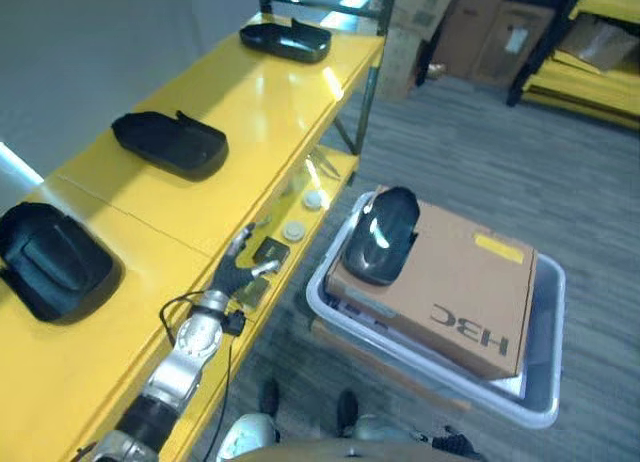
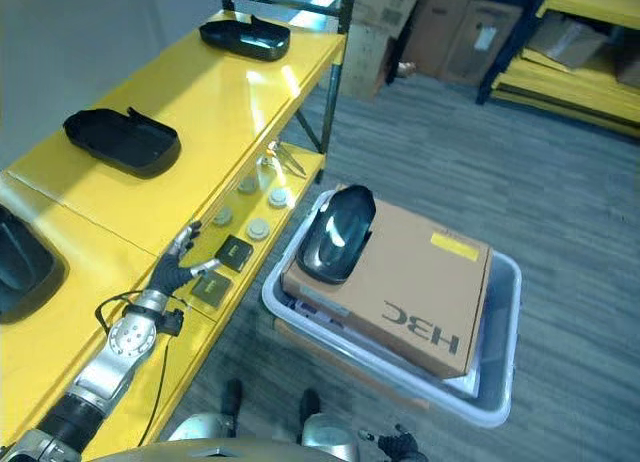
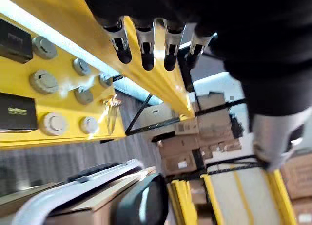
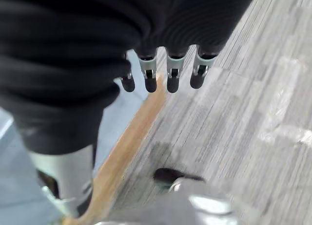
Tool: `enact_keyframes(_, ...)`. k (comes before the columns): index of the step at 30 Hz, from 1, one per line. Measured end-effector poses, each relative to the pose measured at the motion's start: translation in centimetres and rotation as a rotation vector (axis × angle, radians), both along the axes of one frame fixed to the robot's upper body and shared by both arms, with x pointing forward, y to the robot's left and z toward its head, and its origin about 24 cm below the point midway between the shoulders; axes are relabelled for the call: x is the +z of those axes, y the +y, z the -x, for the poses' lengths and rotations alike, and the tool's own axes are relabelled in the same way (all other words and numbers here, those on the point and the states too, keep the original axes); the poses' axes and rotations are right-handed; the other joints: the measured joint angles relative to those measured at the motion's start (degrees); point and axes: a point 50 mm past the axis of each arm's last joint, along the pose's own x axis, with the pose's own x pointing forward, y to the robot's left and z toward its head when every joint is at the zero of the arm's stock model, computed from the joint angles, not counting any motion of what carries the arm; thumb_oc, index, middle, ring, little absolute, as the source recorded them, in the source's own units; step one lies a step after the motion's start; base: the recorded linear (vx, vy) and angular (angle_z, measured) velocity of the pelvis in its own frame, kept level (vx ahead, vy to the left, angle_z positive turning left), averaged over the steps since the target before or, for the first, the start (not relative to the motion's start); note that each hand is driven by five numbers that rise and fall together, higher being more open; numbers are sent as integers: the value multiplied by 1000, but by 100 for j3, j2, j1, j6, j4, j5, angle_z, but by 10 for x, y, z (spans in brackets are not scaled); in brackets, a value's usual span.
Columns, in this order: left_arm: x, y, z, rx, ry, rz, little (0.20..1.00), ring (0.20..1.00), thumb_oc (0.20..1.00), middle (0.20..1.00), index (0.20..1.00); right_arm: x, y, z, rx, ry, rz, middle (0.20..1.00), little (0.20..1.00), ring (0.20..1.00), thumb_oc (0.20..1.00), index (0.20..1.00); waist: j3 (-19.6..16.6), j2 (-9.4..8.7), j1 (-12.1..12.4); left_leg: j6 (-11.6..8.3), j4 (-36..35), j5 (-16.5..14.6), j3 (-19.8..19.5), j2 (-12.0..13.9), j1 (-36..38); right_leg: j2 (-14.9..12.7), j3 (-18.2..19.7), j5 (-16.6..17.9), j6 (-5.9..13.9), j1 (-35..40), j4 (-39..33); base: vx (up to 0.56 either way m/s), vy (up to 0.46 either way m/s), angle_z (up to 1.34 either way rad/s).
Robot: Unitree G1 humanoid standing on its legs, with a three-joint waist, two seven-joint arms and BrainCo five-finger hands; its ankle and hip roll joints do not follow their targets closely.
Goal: Move parts from the plastic box to the shelf.
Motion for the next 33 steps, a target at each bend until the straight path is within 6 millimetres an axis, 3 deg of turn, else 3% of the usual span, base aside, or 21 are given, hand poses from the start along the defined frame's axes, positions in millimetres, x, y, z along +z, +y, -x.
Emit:
enact_keyframes(1,-7,3,2,7,26,-26,1000,1000,1000,1000,1000,10,6,-14,25,-100,-18,1000,1000,1000,1000,1000,24,18,-29,86,-78,-3,251,-55,14,-82,227,-25,54,-158,37,-62,190,-129)
enact_keyframes(2,-16,5,7,9,59,-57,1000,1000,1000,1000,1000,36,19,-44,94,-314,-44,1000,1000,1000,1000,1000,139,73,-200,184,-124,1,489,-180,0,-234,427,15,162,-235,-7,10,127,-88)
enact_keyframes(4,-27,6,11,12,99,-83,1000,1000,1000,1000,1000,52,28,-60,152,-426,-49,1000,1000,1000,1000,1000,175,97,-340,187,-124,-56,590,-251,-7,-331,446,66,229,-188,-175,46,104,-52)
enact_keyframes(5,-38,7,18,15,140,-115,1000,1000,1000,1000,1000,75,36,-69,260,-546,-23,1000,1000,1000,1000,1000,215,49,-372,234,-159,-123,774,-322,95,-419,553,198,323,-130,-313,71,74,-46)
enact_keyframes(10,-65,5,45,-27,240,-197,1000,1000,1000,1000,1000,131,31,-80,444,-804,120,1000,1000,1000,1000,1000,209,71,-437,245,-167,-262,912,-293,276,-394,666,257,362,1,-363,46,24,-22)
enact_keyframes(12,-83,-5,54,-63,304,-242,1000,1000,1000,1000,1000,173,32,-89,529,-982,221,1000,1000,1000,1000,1000,177,127,-503,226,-167,-265,908,-273,266,-372,643,269,366,0,-365,34,-3,1)
enact_keyframes(16,-100,-14,68,-90,364,-290,1000,1000,1000,1000,1000,239,40,-103,504,-1358,323,1000,1000,1000,1000,1000,138,140,-485,227,-166,-229,883,-226,265,-326,588,266,347,29,-364,33,-15,4)
enact_keyframes(19,-114,-14,77,-89,440,-333,1000,1000,1000,1000,1000,246,37,-121,445,-1420,387,1000,1000,1000,1000,1000,59,150,-402,213,-164,-216,742,-219,241,-311,458,238,330,67,-360,-8,-33,20)
enact_keyframes(21,-117,-12,78,-86,457,-354,1000,1000,1000,1000,1000,231,24,-139,402,-1323,469,1000,1000,1000,1000,1000,9,126,-322,189,-162,-168,609,-217,155,-300,358,235,326,42,-351,-58,-40,39)
enact_keyframes(23,-118,-10,77,-80,455,-366,1000,1000,1000,1000,1000,229,13,-153,353,-1260,545,1000,1000,1000,1000,1000,4,134,-94,188,-160,-98,580,-211,30,-295,282,253,311,-46,-332,-111,-41,22)
enact_keyframes(26,-122,-6,75,-59,466,-396,1000,1000,1000,1000,1000,226,-4,-185,250,-1181,666,1000,1000,1000,1000,1000,17,113,17,182,-163,-5,440,-210,-237,-289,142,275,300,-232,-360,-135,-35,18)
enact_keyframes(29,-122,-2,61,-29,457,-434,1000,1000,1000,1000,1000,241,-23,-215,144,-1140,778,1000,1000,1000,1000,1000,220,83,226,148,-129,186,344,-184,-648,-244,84,427,272,-619,-345,-68,-49,19)
enact_keyframes(33,-120,1,55,11,447,-438,1000,1000,1000,1000,1000,257,-34,-230,51,-1138,826,1000,1000,1000,1000,1000,516,6,385,91,-158,225,212,-161,-842,-220,-37,438,270,-744,-367,-26,-29,15)
